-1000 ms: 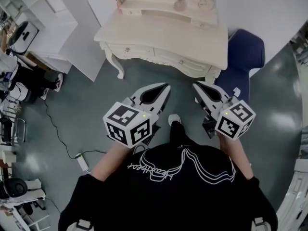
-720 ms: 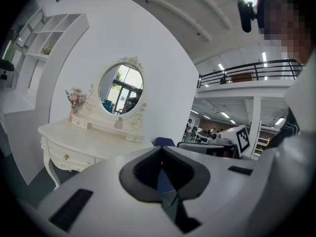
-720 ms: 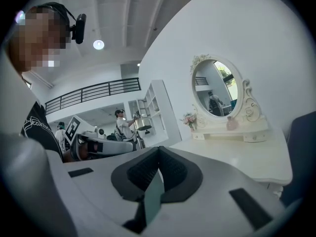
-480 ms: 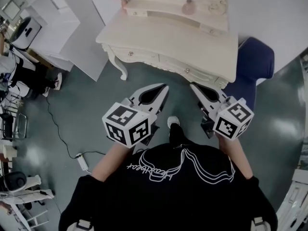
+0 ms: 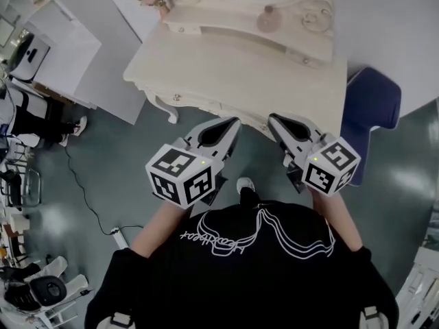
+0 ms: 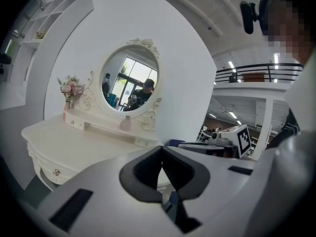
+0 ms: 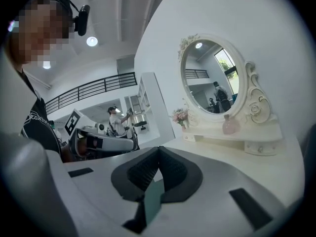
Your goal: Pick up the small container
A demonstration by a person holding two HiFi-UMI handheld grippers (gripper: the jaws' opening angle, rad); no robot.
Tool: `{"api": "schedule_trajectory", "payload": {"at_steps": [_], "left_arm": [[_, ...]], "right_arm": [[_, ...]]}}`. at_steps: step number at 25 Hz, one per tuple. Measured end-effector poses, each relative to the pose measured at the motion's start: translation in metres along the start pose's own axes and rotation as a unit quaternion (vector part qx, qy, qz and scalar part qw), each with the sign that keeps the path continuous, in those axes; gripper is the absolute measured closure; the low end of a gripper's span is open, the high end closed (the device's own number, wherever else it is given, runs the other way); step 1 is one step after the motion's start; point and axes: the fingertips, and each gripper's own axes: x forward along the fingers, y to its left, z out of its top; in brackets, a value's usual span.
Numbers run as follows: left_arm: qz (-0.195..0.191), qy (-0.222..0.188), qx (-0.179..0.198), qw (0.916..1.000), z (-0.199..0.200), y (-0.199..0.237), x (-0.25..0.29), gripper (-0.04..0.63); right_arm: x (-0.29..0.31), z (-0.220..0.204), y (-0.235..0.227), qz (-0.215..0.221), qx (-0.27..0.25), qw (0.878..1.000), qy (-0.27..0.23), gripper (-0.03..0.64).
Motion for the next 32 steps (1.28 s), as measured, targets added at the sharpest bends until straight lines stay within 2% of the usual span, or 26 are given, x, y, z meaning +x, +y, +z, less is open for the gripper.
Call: {"api": "schedule_trajectory", "payload": {"at_steps": [5,9,22,32], "left_arm": [[0.004,-0.019,0.012,0.9997,0.04,0.026,0.04,0.591],[0.008,-0.025,0.012,0.9996,0.056,0.04,0.056,0.591],[-0.012,-0.011,0.009,0.9998,0.067,0.071,0.097,0.591],[-0.027,0.009,-0.011,0.9995,0.088,0.135,0.154,0.591]], "right_arm": [[0.023,0.037,-0.046,0.003,-0.017,1.0,-0.008,0.614],[0.032,0.054,-0.066,0.002,-0.023,1.0,-0.01,0.614],[0.056,0.065,-0.114,-0.028,-0.018,0.999,-0.017,0.614],[0.103,0.078,-0.182,-0.059,0.014,0.998,-0.016,0.614]]}}
